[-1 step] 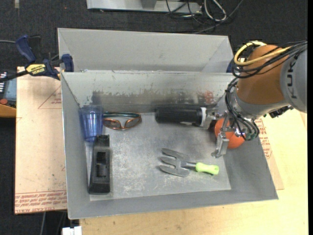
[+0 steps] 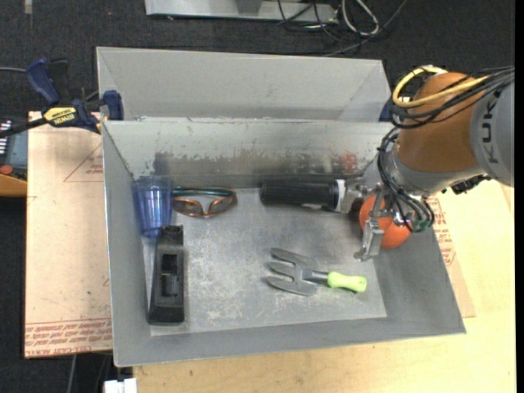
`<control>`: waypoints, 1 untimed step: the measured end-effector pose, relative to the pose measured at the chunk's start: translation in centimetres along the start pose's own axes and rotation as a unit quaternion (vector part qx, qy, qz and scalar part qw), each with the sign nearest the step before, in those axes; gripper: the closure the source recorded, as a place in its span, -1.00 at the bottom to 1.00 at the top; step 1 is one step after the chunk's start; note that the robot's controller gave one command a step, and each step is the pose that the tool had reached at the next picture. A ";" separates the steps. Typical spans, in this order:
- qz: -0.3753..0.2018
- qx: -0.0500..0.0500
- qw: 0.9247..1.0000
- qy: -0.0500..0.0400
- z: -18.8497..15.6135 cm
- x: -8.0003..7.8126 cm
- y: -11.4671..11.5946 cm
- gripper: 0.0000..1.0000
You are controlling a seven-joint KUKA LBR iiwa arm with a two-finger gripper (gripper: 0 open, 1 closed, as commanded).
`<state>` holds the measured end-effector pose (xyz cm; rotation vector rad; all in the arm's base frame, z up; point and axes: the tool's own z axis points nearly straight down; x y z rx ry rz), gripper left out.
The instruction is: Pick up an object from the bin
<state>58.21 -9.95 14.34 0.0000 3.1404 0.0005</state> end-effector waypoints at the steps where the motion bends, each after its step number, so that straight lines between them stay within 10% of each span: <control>1: -0.032 -0.001 0.999 -0.001 7.2 3.4 4.8 -1.00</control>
Offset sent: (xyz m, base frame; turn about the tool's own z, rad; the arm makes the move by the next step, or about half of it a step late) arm -0.0497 0.0617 -0.0434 0.0859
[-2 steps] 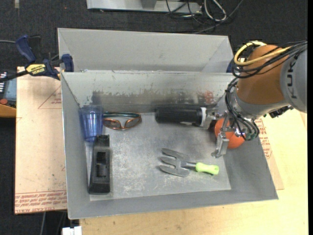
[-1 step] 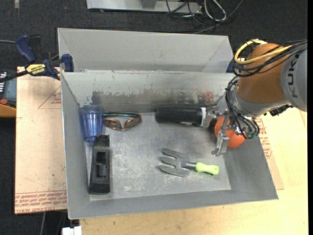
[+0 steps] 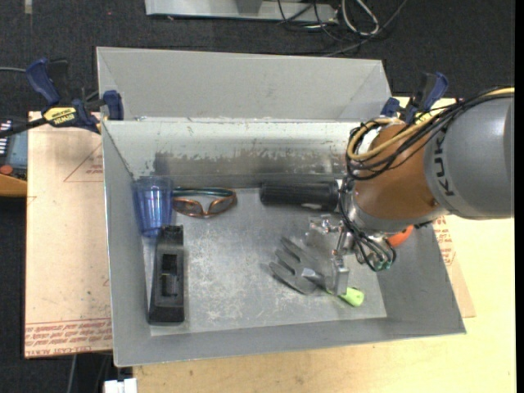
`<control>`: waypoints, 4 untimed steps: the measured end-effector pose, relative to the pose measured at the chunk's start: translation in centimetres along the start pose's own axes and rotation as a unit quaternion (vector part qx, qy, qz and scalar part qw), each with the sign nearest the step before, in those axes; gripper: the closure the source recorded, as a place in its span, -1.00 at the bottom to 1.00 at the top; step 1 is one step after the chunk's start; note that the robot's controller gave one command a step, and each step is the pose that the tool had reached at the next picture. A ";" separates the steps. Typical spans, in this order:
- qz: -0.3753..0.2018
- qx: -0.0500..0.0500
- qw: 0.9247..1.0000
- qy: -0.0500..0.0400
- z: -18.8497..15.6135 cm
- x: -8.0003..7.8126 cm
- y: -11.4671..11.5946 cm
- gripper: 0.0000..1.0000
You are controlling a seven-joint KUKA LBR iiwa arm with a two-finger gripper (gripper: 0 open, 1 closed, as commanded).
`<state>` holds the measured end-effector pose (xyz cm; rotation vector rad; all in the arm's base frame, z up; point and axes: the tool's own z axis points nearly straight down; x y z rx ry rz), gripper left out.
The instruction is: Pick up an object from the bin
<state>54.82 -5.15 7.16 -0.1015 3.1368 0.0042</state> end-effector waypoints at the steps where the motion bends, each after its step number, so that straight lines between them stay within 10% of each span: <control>1: 0.075 0.002 0.997 -0.006 -2.8 1.4 1.6 -1.00; 2: 0.080 0.000 0.997 -0.001 -2.8 0.6 4.8 -1.00; 3: 0.145 0.002 0.989 -0.006 0.2 -1.6 1.9 -1.00; 4: -0.015 0.001 1.000 -0.011 -0.1 5.8 0.2 1.00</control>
Offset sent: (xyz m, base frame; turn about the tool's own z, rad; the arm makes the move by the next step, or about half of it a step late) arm -0.0093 0.0468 0.0284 0.1626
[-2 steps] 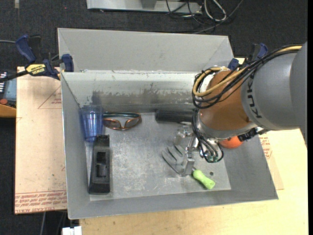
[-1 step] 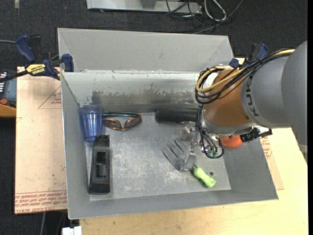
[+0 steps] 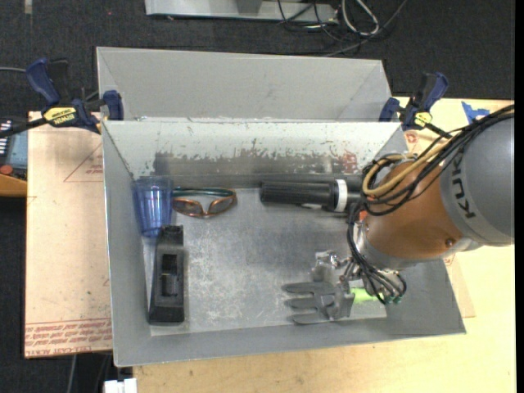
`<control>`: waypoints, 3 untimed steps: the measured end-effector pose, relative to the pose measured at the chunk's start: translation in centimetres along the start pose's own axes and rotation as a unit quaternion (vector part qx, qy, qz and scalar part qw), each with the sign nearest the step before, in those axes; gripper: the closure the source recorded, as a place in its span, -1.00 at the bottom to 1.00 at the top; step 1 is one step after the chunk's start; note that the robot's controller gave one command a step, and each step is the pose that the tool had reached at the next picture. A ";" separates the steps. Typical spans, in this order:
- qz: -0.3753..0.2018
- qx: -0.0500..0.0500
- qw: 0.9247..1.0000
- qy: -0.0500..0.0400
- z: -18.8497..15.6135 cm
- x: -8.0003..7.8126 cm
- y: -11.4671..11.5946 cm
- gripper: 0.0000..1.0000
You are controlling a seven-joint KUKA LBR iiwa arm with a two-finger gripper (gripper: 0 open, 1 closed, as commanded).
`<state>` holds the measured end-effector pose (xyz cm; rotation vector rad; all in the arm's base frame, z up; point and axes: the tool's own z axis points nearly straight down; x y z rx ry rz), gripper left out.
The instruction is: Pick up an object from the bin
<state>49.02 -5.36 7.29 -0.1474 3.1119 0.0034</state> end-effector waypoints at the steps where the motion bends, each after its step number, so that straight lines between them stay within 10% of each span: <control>1: 0.000 0.000 1.000 0.000 0.0 0.0 0.0 1.00; 3: -0.001 -0.001 1.000 0.003 -2.1 0.1 0.1 1.00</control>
Offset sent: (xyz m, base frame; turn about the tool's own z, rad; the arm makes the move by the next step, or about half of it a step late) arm 0.0001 0.0000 0.0266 -0.0005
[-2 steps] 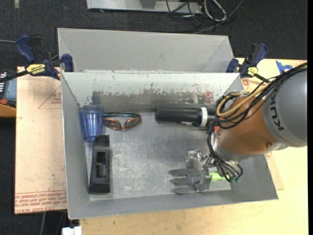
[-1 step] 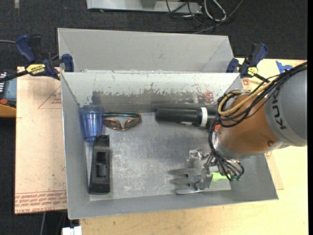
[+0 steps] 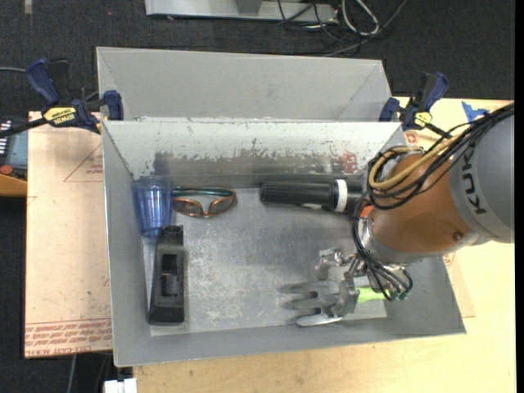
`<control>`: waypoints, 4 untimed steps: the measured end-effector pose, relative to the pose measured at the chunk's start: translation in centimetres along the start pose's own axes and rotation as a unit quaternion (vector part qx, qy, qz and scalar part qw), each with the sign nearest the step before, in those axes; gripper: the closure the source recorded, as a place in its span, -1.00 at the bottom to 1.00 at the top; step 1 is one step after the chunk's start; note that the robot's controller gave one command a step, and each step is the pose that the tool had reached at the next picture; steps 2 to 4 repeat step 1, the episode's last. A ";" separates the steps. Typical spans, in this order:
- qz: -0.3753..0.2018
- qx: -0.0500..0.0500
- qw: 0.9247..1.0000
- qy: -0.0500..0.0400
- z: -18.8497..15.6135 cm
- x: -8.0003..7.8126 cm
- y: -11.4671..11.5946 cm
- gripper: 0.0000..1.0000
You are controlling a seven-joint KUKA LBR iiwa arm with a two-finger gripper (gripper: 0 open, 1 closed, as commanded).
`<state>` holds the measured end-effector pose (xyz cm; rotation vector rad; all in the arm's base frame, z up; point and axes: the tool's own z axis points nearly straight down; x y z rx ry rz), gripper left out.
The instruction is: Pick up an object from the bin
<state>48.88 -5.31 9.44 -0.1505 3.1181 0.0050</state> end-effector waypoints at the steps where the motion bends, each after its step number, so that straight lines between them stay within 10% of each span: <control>1: 0.000 0.000 1.000 0.000 -2.8 -0.1 0.1 1.00; 4: 0.000 0.000 1.000 0.000 -2.8 -0.1 0.1 1.00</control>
Offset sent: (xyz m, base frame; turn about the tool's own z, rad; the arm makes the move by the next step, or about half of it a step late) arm -0.0009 0.0007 0.0574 -0.0004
